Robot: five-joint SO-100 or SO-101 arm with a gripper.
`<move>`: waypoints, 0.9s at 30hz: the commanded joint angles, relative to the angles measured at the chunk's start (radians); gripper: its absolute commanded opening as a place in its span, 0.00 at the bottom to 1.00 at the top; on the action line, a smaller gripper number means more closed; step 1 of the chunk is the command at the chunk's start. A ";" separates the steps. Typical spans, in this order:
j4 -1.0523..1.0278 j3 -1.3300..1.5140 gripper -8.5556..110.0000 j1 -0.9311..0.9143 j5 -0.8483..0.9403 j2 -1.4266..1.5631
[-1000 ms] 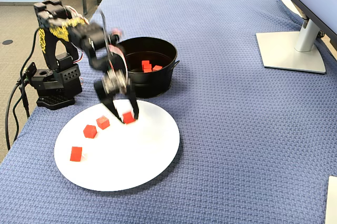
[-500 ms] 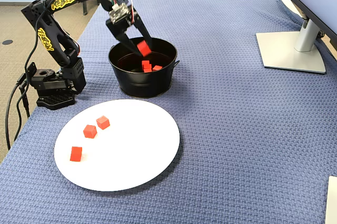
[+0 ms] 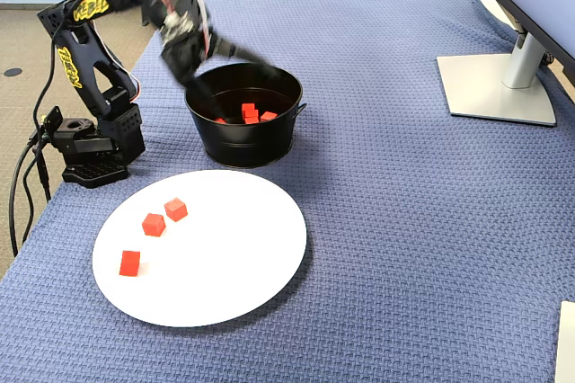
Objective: Pick up the red cubes from the white plate and place them in the black recipient
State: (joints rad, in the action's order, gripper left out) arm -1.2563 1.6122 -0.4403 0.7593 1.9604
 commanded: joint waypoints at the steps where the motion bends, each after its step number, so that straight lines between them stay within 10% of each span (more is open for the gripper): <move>1: 0.097 0.054 0.44 -0.144 0.167 -0.040; 17: 0.008 0.141 0.36 -0.545 0.488 -0.275; 27: -0.364 -0.368 0.33 -0.698 0.506 -0.649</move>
State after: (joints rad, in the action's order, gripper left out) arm -1.5110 1.4895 -1.0937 1.2640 1.3698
